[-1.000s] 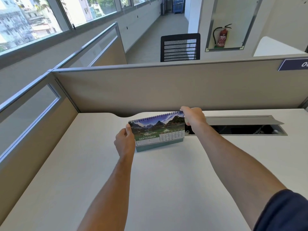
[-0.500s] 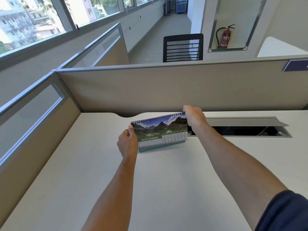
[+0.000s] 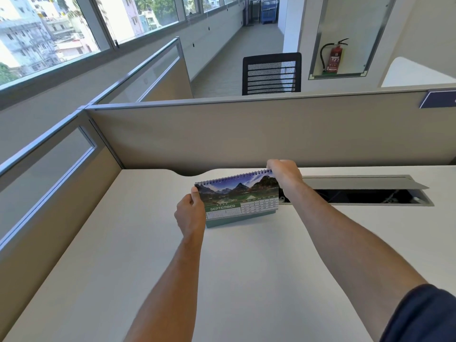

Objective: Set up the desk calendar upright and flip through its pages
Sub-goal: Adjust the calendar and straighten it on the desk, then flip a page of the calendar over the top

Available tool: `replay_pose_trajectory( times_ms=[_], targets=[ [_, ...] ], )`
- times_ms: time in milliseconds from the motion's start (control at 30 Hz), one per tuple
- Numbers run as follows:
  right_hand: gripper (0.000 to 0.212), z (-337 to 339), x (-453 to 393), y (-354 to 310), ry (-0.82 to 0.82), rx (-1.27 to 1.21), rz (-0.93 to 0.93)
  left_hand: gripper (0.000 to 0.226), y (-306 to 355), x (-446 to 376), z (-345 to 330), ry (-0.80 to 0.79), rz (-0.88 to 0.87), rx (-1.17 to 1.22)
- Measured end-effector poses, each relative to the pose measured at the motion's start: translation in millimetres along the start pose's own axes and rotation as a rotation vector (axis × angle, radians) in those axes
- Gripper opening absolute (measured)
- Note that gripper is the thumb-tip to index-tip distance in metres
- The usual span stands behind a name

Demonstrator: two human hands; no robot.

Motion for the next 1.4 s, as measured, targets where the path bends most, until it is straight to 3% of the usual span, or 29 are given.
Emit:
replay_pose_trajectory(
  times_ms=[167, 300, 400, 600, 767, 867, 967, 1000, 1100, 1200, 1400],
  targets=[
    [0.007, -1.8, -3.4, 1.7, -0.003, -0.174, 0.073, 0.052, 0.4, 1.3, -0.8, -0.003, -0.005, -0.005],
    [0.038, 0.5, -4.8, 0.1, -0.043, -0.346, 0.157, 0.055, -0.1, 0.2, 0.7, 0.003, -0.004, -0.032],
    [0.044, 1.5, -1.7, -1.8, -0.065, -0.415, 0.167, 0.055, 0.6, 0.2, 0.8, -0.008, 0.000, -0.035],
    [0.049, 19.1, -0.5, 2.5, -0.029, -0.355, 0.195, 0.048, -5.1, -3.3, 0.4, -0.035, 0.038, 0.077],
    [0.063, 35.3, -2.0, 9.8, -0.156, -0.222, 0.327, 0.044, -16.5, -7.0, 0.4, -0.113, 0.160, 0.389],
    [0.056, 38.7, -4.9, 17.2, -0.118, -0.146, 0.266, 0.047, -16.5, -6.9, 2.8, -0.146, 0.287, 0.465],
    [0.023, 35.5, -8.8, 21.2, -0.052, -0.123, 0.170, 0.058, -13.9, -6.9, -1.1, -0.270, 0.382, 0.545],
    [0.018, 33.0, -8.5, 22.1, -0.051, -0.108, 0.144, 0.061, -12.1, -8.4, -0.6, -0.288, 0.371, 0.534],
    [0.041, 28.5, -9.4, 23.1, -0.034, -0.049, 0.120, 0.057, -8.6, -13.2, 2.0, -0.258, 0.255, 0.361],
    [0.050, 28.4, -8.6, 18.5, -0.006, 0.014, 0.113, 0.062, -2.7, -15.8, 3.5, -0.199, 0.121, 0.126],
    [0.044, 23.4, -3.1, 8.0, 0.023, 0.163, 0.071, 0.060, 9.8, -10.4, 5.4, -0.149, -0.016, -0.115]
  ],
)
Point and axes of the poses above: each hand's wrist, its own x-axis away from the middle knuckle, its own z-axis out of the back of the hand, y = z × x, the point moved 5 cm from there along -x, towards the middle knuckle, and after that the axes turned 2 degrees about -y, right-handed, at the moved point
